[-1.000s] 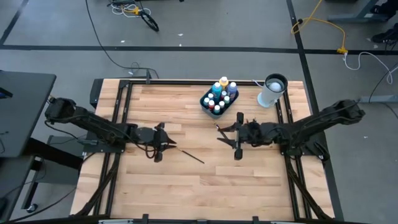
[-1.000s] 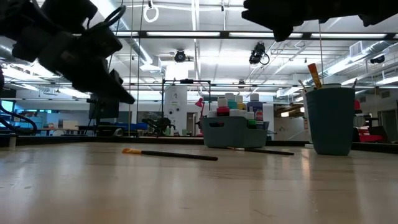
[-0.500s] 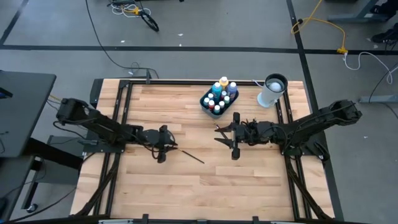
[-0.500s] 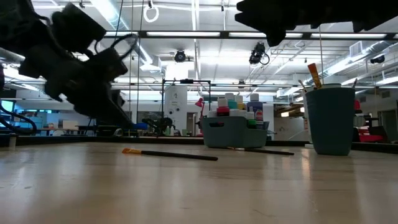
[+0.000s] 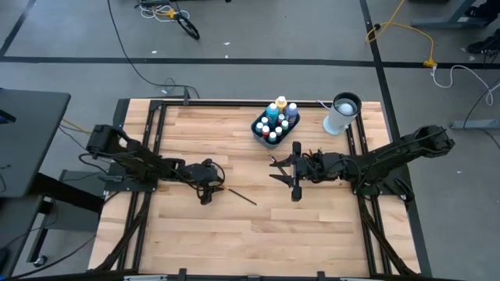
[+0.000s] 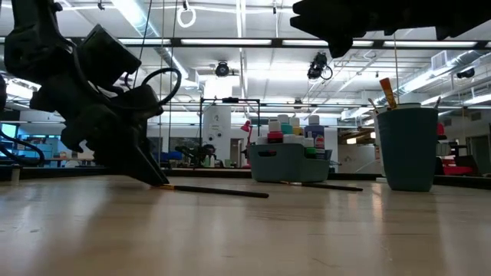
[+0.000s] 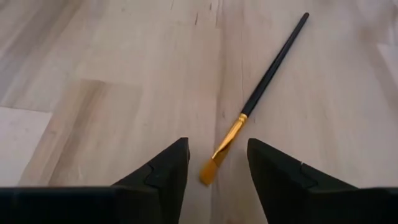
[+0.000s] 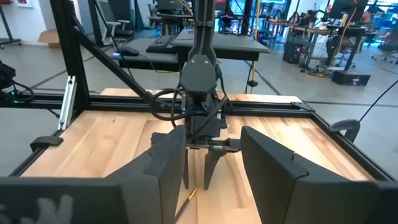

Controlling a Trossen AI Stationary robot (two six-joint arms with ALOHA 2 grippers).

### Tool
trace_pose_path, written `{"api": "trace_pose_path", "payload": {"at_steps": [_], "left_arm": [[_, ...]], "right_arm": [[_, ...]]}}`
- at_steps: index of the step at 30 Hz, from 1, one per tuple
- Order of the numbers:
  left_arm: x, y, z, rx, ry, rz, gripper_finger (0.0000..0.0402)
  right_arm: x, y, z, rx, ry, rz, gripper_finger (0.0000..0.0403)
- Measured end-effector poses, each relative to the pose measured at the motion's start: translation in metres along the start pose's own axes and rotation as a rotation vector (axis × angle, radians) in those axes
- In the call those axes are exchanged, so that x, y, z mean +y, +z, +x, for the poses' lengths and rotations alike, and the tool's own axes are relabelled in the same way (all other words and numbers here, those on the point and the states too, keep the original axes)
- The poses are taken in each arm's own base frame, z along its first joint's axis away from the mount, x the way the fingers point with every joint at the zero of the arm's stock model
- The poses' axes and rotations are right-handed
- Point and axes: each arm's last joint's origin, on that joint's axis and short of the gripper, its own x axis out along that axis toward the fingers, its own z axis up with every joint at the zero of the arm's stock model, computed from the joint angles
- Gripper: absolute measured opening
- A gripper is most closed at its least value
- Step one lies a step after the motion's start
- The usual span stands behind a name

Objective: Pick & Place Paint Supplies
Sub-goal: Put the golden paint brush into the blue cup

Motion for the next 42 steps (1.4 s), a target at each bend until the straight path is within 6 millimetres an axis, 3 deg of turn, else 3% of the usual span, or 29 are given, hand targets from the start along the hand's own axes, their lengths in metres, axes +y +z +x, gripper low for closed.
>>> {"api": "trace_pose_path", "payload": {"at_steps": [6, 17, 23, 26, 36, 42], "left_arm": [[0.000, -0.001, 0.001, 0.000, 0.001, 0.016, 0.0148], [0.000, -0.003, 0.001, 0.026, -0.012, 0.153, 0.0011], [-0.003, 0.004, -0.002, -0.061, -0.034, 0.242, 0.0010], [-0.010, 0.021, -0.003, -0.162, -0.045, 0.334, 0.0005], [-0.048, 0.086, 0.000, -0.334, 0.031, 0.923, 0.0005], [-0.068, 0.117, -0.002, -0.319, 0.102, 1.393, 0.0006]], "right_arm": [[0.000, 0.000, 0.000, 0.004, 0.000, 0.005, 0.0160], [0.000, -0.001, 0.000, 0.013, 0.000, 0.003, 0.0160], [0.000, -0.001, 0.000, 0.013, -0.001, 0.004, 0.0160], [0.000, -0.002, 0.001, 0.014, -0.001, 0.018, 0.0160], [0.001, -0.020, 0.010, 0.087, 0.026, 0.139, 0.0160], [-0.006, -0.029, 0.016, 0.154, 0.125, 0.427, 0.0160]]}}
